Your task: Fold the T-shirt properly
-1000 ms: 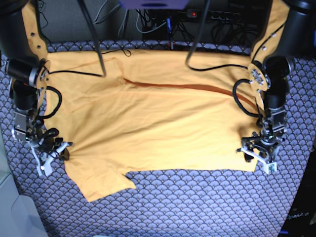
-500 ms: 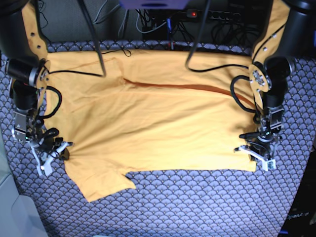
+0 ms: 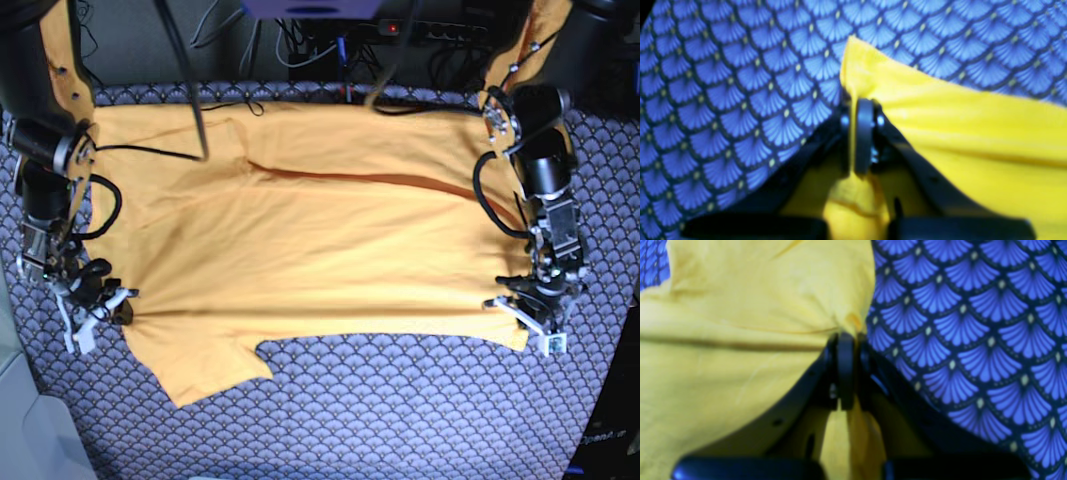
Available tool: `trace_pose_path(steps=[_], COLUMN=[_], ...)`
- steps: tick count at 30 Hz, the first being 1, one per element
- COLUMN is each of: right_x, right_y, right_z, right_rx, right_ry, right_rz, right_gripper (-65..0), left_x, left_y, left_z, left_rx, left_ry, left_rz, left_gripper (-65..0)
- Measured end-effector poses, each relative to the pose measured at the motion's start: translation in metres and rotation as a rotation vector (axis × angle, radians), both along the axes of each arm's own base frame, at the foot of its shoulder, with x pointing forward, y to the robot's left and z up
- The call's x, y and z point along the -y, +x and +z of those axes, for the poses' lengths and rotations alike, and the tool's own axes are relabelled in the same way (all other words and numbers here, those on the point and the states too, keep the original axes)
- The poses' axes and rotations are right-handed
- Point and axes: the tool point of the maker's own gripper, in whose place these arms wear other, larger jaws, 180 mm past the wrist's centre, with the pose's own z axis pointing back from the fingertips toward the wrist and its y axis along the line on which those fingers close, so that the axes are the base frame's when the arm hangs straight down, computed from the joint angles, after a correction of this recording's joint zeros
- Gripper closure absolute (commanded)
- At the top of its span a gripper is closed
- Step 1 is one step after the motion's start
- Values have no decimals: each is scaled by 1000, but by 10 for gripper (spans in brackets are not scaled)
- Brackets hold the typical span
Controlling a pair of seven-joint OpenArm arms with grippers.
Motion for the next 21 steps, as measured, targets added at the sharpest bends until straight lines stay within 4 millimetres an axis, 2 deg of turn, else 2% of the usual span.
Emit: trace_pose_path(steps=[2, 7, 12, 16, 18, 21], right_x=[7, 23, 13, 1, -4, -4], right_y=[-1, -17, -41, -54, -57, -65], right_z=[2, 1, 9, 29, 38, 49], right_rx=[2, 22, 65, 114, 127, 116], right_ry=[-2, -67, -198, -289, -316, -376], right_rz=[-8, -13, 46, 82, 93, 102], right_gripper=[0, 0, 0, 0, 0, 0], left_x=[2, 8, 10, 11, 21, 25], left_y=[-2, -14, -24, -33, -32, -36], left_z=[5, -2, -1, -1, 5, 23], left_rx=[5, -19, -11, -46, -43, -37], left_ry=[9, 11, 36, 45, 45, 73], left_rz=[-3, -8, -3, -1, -54, -85], left_gripper=[0, 0, 0, 0, 0, 0])
